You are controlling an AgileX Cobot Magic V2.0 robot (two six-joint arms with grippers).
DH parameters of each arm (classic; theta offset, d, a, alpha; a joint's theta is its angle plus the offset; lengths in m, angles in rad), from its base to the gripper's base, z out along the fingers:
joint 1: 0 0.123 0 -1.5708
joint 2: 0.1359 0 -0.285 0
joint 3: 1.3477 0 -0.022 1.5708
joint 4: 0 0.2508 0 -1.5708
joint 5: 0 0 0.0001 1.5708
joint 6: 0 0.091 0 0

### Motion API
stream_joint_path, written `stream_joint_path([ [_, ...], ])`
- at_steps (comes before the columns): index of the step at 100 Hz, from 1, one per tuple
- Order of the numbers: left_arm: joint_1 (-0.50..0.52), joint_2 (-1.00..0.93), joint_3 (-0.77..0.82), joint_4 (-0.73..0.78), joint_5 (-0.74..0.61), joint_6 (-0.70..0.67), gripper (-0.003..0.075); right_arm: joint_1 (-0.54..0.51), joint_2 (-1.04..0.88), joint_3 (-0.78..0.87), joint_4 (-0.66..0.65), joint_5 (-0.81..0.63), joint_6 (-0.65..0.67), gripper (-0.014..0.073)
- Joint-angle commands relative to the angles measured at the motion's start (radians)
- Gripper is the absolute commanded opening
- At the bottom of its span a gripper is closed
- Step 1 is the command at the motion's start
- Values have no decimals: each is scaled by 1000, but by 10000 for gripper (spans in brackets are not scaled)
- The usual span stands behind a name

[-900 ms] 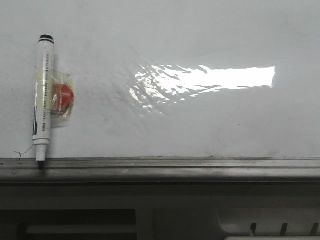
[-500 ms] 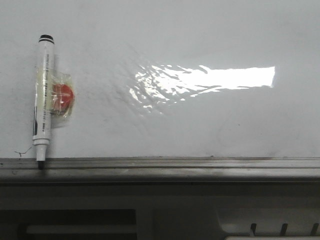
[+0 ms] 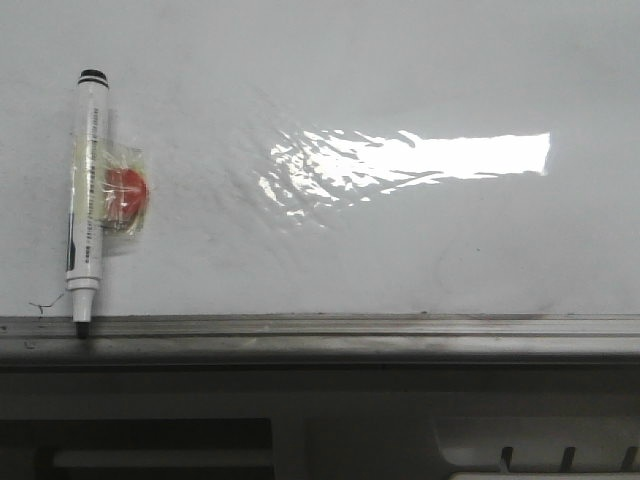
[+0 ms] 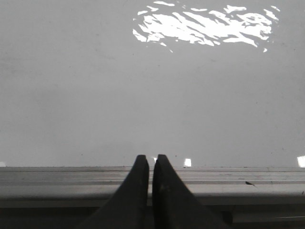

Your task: Write number 9 on whiteboard

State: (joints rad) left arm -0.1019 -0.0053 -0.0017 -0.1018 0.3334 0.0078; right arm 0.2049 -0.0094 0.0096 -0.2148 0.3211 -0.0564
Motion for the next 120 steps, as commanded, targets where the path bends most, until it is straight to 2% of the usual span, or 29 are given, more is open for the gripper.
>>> stream_joint_path([
  [1, 2, -20, 30, -12, -44, -8, -18, -5, -22, 29, -16, -55, -3, -66],
  [64, 2, -20, 30, -12, -44, -8, -18, -5, -22, 29, -16, -57, -3, -66],
  [91, 2, -20, 30, -12, -44, -8, -18, -5, -22, 29, -16, -188, -3, -66],
  [103, 2, -20, 30, -12, -44, -8, -18, -5, -22, 29, 70, -252, -3, -66],
  [120, 2, -20, 30, -12, -44, -8, -18, -5, -22, 29, 308, -312, -3, -66],
])
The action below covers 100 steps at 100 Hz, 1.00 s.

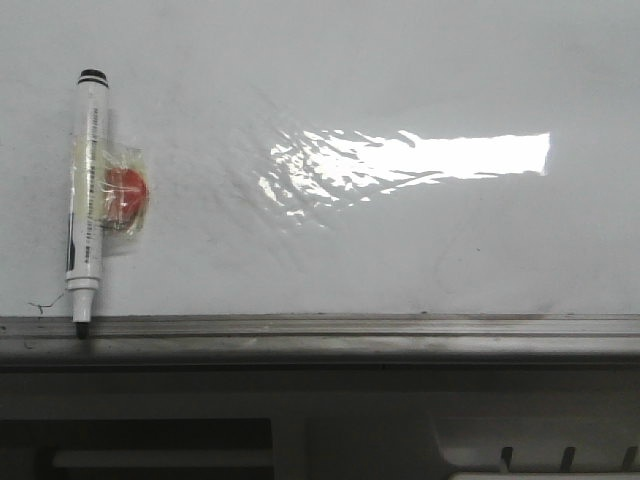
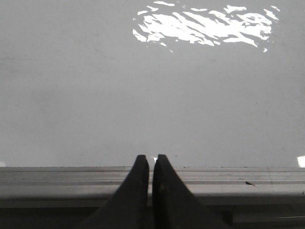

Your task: Write number 9 on whiteboard

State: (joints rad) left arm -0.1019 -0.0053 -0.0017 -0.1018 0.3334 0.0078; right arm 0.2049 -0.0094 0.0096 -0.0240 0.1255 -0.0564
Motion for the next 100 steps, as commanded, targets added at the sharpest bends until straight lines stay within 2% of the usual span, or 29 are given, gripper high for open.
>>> stream_joint_path([
  [1, 2, -20, 30, -12, -44, -8, -18, -5, -22, 29, 137, -126, -3, -66],
  [12, 2, -20, 30, -12, -44, -8, -18, -5, -22, 29, 260, -126, -3, -66],
  [34, 2, -20, 30, -10, -44, -8, -18, -5, -22, 29, 389, -93, -3, -66],
  [53, 2, -20, 30, -36, -44, -8, -18, -5, -22, 29, 611, -94, -3, -66],
  [63, 2, -20, 30, -77, -60, -8, -18, -5, -22, 29, 658, -105, -3, -66],
  [70, 2, -20, 30, -167, -109, -8, -18, -5, -22, 29, 695, -109, -3, -66],
  [84, 2, -20, 30, -506, -187, -8, -18, -5, -22, 29, 790, -112, -3, -66],
  [100, 2, -20, 30, -764, -202, -8, -18, -5, -22, 29, 810, -115, -3, -66],
])
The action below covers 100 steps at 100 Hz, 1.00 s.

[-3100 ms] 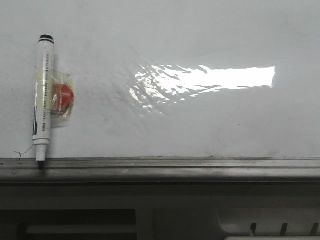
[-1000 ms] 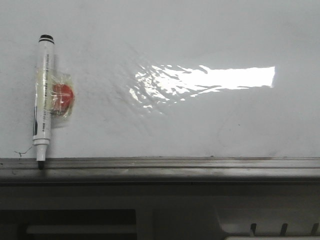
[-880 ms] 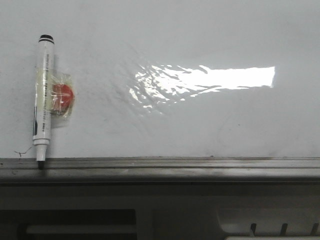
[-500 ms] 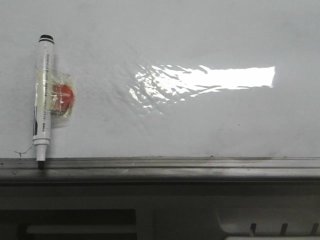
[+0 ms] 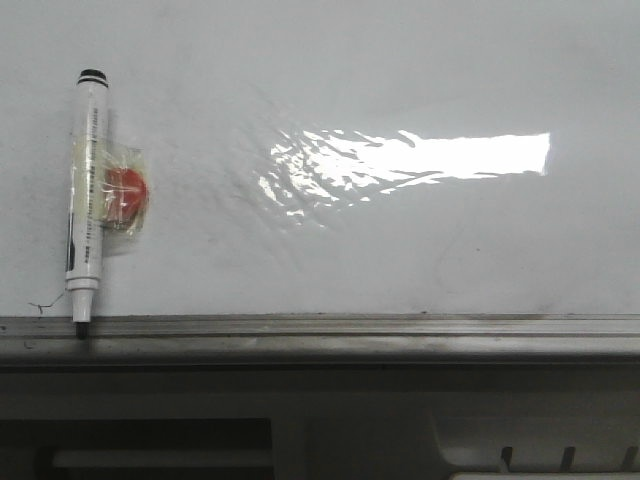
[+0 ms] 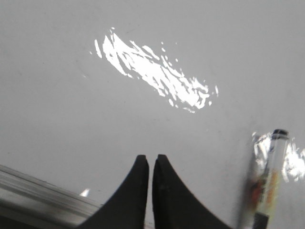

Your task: Write number 9 on whiteboard

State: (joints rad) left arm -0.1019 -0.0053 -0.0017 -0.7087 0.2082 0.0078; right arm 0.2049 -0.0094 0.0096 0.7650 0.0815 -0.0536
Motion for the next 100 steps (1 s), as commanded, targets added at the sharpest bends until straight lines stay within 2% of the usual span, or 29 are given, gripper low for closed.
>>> stream_joint_path([
  [1, 2, -20, 30, -174, -75, -8, -18, -5, -22, 29, 24, -71, -5, -66],
  [13, 2, -20, 25, -261, -69, -8, -18, -5, -22, 19, 77, -67, -5, -66],
  [27, -2, -13, -43, -190, -19, 70, -19, -5, -20, -56, 58, 0, -28, -62],
  [41, 4, 95, -198, 73, 147, 96, -19, -5, 7, -204, -103, 208, -89, -32],
  [50, 5, 234, -306, 115, 229, 102, -18, -5, 54, -295, -203, 339, -89, -20],
  [58, 5, 358, -398, 123, 264, 109, -7, -5, 100, -358, -263, 411, -89, 37],
  [67, 1, 492, -502, 121, 331, 197, 73, -5, 152, -418, -313, 464, -89, 143],
  [77, -11, 612, -593, 121, 451, 298, 256, -5, 208, -463, -344, 489, -89, 322],
  [82, -33, 659, -624, 121, 508, 327, 316, -5, 235, -470, -348, 490, -89, 395],
  [88, -65, 715, -649, 121, 558, 338, 328, -5, 271, -473, -352, 491, -89, 437],
  [100, -162, 798, -652, 94, 590, 338, 327, -5, 325, -473, -375, 489, -89, 437],
])
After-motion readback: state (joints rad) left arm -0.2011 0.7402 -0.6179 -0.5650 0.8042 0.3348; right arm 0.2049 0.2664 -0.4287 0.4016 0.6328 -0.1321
